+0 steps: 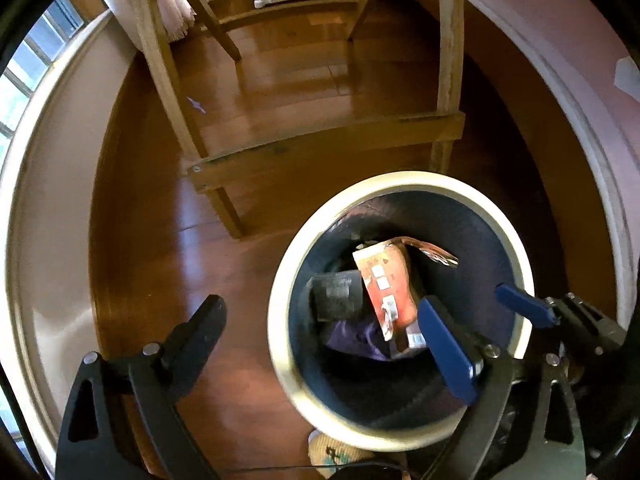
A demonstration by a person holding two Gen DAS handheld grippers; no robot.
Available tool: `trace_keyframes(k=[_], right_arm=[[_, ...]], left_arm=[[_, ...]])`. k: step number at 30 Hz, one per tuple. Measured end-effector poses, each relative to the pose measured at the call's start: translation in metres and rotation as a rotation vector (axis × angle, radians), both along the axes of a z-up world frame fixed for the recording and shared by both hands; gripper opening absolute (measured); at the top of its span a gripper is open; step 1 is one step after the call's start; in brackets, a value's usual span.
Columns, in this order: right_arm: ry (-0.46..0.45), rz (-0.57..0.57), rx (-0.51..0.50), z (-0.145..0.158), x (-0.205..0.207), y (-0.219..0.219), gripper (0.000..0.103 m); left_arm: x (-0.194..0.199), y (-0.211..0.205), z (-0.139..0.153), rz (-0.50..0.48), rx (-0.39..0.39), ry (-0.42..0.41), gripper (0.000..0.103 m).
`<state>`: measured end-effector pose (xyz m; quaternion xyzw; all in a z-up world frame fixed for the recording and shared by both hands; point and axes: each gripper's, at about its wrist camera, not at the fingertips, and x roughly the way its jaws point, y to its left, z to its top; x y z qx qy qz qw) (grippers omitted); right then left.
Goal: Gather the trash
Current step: 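Raise both tools from the bin back toward the table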
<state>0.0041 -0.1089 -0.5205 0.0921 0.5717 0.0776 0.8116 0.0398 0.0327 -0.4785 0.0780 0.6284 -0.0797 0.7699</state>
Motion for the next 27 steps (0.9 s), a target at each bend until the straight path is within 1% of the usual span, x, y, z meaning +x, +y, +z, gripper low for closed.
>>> trace_keyframes(k=[2, 3, 5, 9, 10, 11, 12, 14, 15, 17, 19, 21, 22, 24, 25, 27], right_arm=[[-0.003, -0.006, 0.002, 0.022, -0.005, -0.002, 0.057], [-0.006, -0.011, 0.0, 0.033, -0.006, -0.002, 0.057], [-0.009, -0.023, 0.003, 0.065, -0.013, -0.004, 0.057], [-0.029, -0.036, 0.008, 0.138, -0.022, -0.002, 0.057], [-0.04, -0.037, 0.01, 0.162, -0.025, -0.001, 0.057], [-0.049, -0.037, 0.012, 0.179, -0.027, 0.0, 0.057], [-0.064, -0.038, 0.014, 0.205, -0.029, 0.001, 0.057], [-0.081, -0.04, 0.014, 0.239, -0.031, 0.003, 0.057], [-0.092, -0.044, 0.013, 0.262, -0.033, 0.004, 0.057], [-0.112, -0.057, 0.016, 0.295, -0.034, 0.005, 0.057], [-0.133, -0.072, 0.018, 0.33, -0.036, 0.006, 0.057], [-0.151, -0.083, 0.019, 0.358, -0.037, 0.007, 0.057], [-0.167, -0.089, 0.021, 0.379, -0.037, 0.008, 0.057], [-0.194, -0.089, 0.024, 0.407, -0.037, 0.01, 0.057], [-0.21, -0.088, 0.02, 0.425, -0.037, 0.012, 0.057], [-0.238, -0.089, 0.017, 0.451, -0.037, 0.014, 0.057]], left_arm=[[-0.005, 0.003, 0.017, 0.007, 0.003, -0.001, 0.095], [-0.01, 0.004, 0.033, 0.014, 0.004, -0.002, 0.095], [-0.015, 0.007, 0.058, 0.022, 0.002, -0.005, 0.095], [-0.023, 0.013, 0.133, 0.049, -0.02, -0.033, 0.095], [-0.024, 0.014, 0.154, 0.053, -0.028, -0.042, 0.095], [-0.025, 0.015, 0.173, 0.056, -0.036, -0.051, 0.095], [-0.026, 0.016, 0.194, 0.059, -0.045, -0.063, 0.095], [-0.028, 0.019, 0.235, 0.059, -0.062, -0.088, 0.095], [-0.028, 0.021, 0.252, 0.058, -0.068, -0.099, 0.095], [-0.029, 0.025, 0.289, 0.058, -0.078, -0.127, 0.095], [-0.03, 0.03, 0.32, 0.056, -0.087, -0.151, 0.095], [-0.031, 0.035, 0.354, 0.056, -0.095, -0.182, 0.095], [-0.03, 0.038, 0.369, 0.056, -0.099, -0.197, 0.095], [-0.031, 0.044, 0.403, 0.057, -0.104, -0.232, 0.095], [-0.031, 0.047, 0.414, 0.057, -0.108, -0.245, 0.095], [-0.03, 0.052, 0.445, 0.055, -0.118, -0.279, 0.095]])
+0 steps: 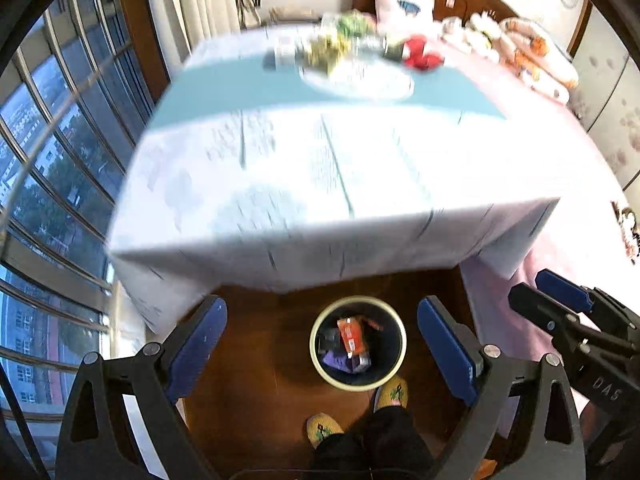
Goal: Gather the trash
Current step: 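Raise both tools from the bin back toward the table, then grasp the yellow crumpled cloth with left tool while right tool grasps red box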
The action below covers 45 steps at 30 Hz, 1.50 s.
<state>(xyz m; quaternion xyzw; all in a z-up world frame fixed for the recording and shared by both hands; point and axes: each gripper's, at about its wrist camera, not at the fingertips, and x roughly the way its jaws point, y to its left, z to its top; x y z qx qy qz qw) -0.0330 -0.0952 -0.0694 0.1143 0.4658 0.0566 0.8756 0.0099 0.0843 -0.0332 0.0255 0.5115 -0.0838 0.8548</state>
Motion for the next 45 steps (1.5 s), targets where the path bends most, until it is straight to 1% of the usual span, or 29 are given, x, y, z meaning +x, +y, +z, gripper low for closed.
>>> trace_keyframes(k=[4, 5, 8, 10, 15, 20, 23, 27, 29, 32, 33, 35, 38, 40, 45], right_arm=[[-0.073, -0.006, -0.017, 0.054, 0.005, 0.004, 0.057], [-0.089, -0.006, -0.019, 0.065, 0.006, 0.006, 0.057], [-0.149, -0.004, -0.025, 0.098, 0.01, 0.008, 0.057], [-0.181, -0.007, -0.03, 0.116, 0.015, 0.009, 0.057], [-0.226, -0.019, -0.023, 0.145, 0.033, 0.006, 0.057], [-0.24, -0.027, -0.013, 0.162, 0.063, -0.004, 0.057], [-0.235, -0.019, 0.014, 0.166, 0.093, -0.018, 0.057], [-0.231, -0.003, 0.025, 0.166, 0.148, -0.045, 0.057], [-0.224, 0.01, 0.021, 0.163, 0.176, -0.057, 0.057], [-0.182, 0.019, 0.042, 0.152, 0.227, -0.086, 0.057], [-0.159, 0.015, 0.053, 0.146, 0.243, -0.097, 0.057], [-0.103, 0.005, 0.095, 0.131, 0.279, -0.121, 0.057], [-0.01, -0.017, 0.131, 0.103, 0.329, -0.151, 0.06], [0.036, -0.031, 0.152, 0.084, 0.358, -0.165, 0.061], [0.164, -0.073, 0.195, 0.033, 0.422, -0.185, 0.07]], left_arm=[[0.002, 0.009, 0.049, -0.001, -0.029, -0.078, 0.095], [0.003, 0.01, 0.056, -0.001, -0.032, -0.092, 0.095], [0.008, 0.014, 0.091, 0.003, -0.046, -0.162, 0.095], [0.011, 0.014, 0.102, 0.009, -0.049, -0.197, 0.095], [0.03, 0.014, 0.132, 0.018, -0.058, -0.261, 0.095], [0.058, 0.006, 0.146, 0.048, -0.021, -0.312, 0.095], [0.084, 0.0, 0.142, 0.074, -0.008, -0.306, 0.095], [0.135, -0.017, 0.129, 0.089, -0.027, -0.238, 0.095], [0.168, -0.031, 0.119, 0.107, -0.021, -0.213, 0.095], [0.213, -0.049, 0.1, 0.138, -0.006, -0.16, 0.095], [0.238, -0.058, 0.089, 0.151, -0.001, -0.128, 0.095], [0.272, -0.072, 0.071, 0.161, 0.008, -0.082, 0.095], [0.316, -0.09, 0.044, 0.17, 0.038, -0.035, 0.095], [0.347, -0.103, 0.024, 0.175, 0.063, -0.007, 0.095], [0.4, -0.115, -0.018, 0.201, 0.127, 0.069, 0.095]])
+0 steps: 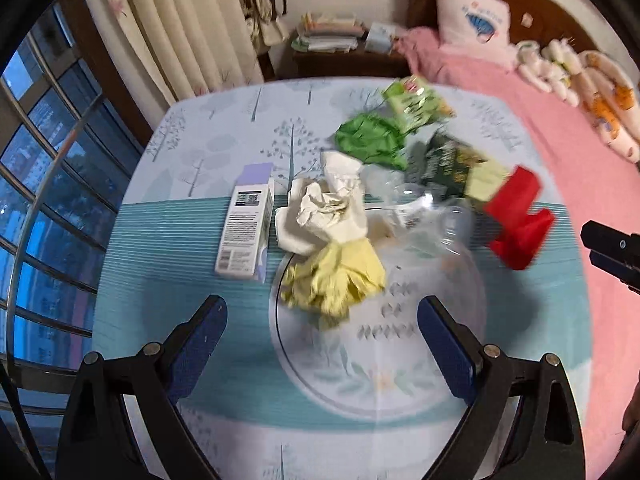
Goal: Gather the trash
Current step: 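Grasp the yellow crumpled cloth with left tool while right tool grasps red box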
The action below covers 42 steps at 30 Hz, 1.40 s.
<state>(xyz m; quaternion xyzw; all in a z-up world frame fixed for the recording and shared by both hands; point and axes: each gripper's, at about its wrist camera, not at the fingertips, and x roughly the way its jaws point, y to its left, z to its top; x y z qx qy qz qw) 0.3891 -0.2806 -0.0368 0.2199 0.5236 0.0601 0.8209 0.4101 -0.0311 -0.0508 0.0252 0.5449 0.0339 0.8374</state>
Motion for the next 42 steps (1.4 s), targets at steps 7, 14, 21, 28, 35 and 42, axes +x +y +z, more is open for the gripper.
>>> trace_keyframes(k=[7, 14, 21, 28, 35, 42], right_arm=[[0.154, -0.116, 0.122, -0.057, 0.048, -0.015, 0.071], [0.199, -0.113, 0.095, -0.07, 0.071, -0.005, 0.075], [0.205, -0.101, 0.084, -0.077, 0.075, -0.001, 0.069], [0.159, -0.053, 0.112, -0.07, 0.067, 0.002, 0.028], [0.102, -0.018, 0.148, -0.053, 0.043, 0.008, 0.021], [0.026, 0.026, 0.159, -0.016, -0.004, 0.028, 0.021]], left_arm=[[0.028, 0.003, -0.032, 0.049, -0.004, 0.078, 0.095], [0.039, 0.008, -0.045, 0.093, -0.027, 0.123, 0.092], [0.048, 0.005, -0.057, 0.109, -0.013, 0.162, 0.06], [0.035, 0.012, -0.048, 0.132, -0.091, 0.148, 0.047], [0.004, 0.015, -0.025, 0.122, -0.155, 0.108, 0.042], [-0.047, 0.024, 0.023, 0.078, -0.24, 0.015, 0.041]])
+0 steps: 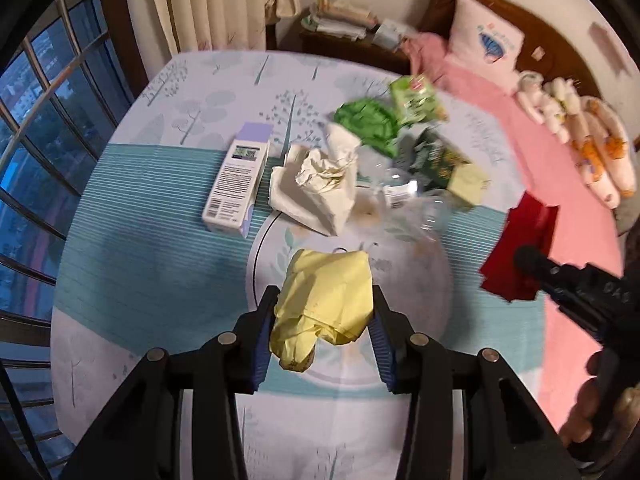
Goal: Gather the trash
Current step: 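Carry yellow cloth and red box over the bin and open both tools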
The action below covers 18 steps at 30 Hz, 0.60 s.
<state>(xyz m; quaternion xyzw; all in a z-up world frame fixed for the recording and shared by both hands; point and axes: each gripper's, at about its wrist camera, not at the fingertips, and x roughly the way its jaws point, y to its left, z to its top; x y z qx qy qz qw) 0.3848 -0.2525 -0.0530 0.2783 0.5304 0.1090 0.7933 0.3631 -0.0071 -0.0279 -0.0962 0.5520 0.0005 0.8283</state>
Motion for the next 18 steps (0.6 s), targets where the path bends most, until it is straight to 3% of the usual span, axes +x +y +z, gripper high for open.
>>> trace_keyframes(k=[11, 18], right_arm=[[-0.143, -0.026, -0.016, 0.068, -0.146, 0.057, 0.021], [-0.185, -0.022, -0.038, 0.086, -0.248, 0.107, 0.021]], left_arm=[[-0.133, 0.044, 0.085, -0.131, -0.091, -0.154, 0.041], [-0.225, 0.076, 0.103, -0.214, -0.111, -0.186, 0.041]])
